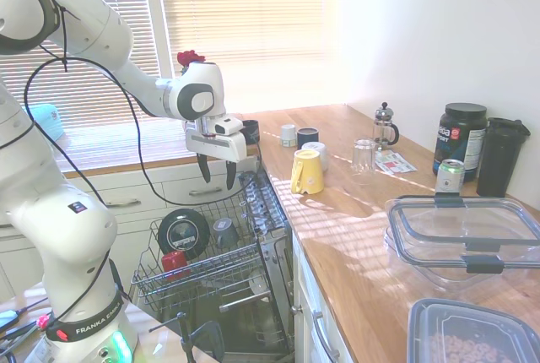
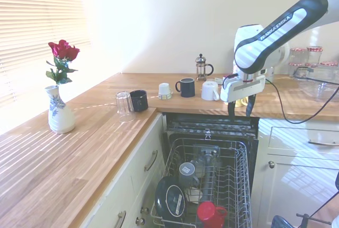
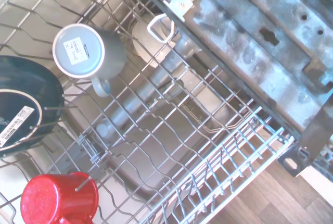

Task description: Unload the mug from the dish rack

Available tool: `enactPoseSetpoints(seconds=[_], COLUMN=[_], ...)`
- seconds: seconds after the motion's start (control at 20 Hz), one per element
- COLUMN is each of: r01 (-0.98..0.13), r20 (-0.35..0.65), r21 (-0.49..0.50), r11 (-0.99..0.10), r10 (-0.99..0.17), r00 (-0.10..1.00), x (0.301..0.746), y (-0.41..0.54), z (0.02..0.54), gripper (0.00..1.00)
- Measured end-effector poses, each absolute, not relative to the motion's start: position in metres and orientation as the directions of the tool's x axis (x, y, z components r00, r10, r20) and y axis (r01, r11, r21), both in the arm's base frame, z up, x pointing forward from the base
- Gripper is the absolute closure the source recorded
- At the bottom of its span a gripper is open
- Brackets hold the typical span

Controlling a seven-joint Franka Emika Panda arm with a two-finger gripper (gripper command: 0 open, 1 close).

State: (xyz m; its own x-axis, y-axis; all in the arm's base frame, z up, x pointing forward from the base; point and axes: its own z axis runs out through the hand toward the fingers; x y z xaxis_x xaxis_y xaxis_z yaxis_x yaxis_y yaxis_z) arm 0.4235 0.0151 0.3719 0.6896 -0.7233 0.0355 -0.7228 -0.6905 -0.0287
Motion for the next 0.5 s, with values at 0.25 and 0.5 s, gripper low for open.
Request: enactPoseSetpoints(seconds=[0.25, 0.5], r01=[-0.706, -0.613], r20=[0.025, 0.004], r21=[-0.014, 0.045], r11=[-0.709, -0.789], r10=[-0.706, -0.614], r00=[0.708, 0.790], x=[0.423, 0.410], y=[0.025, 0.067], z=[0.365, 0.319], gripper=[0.00, 0.00])
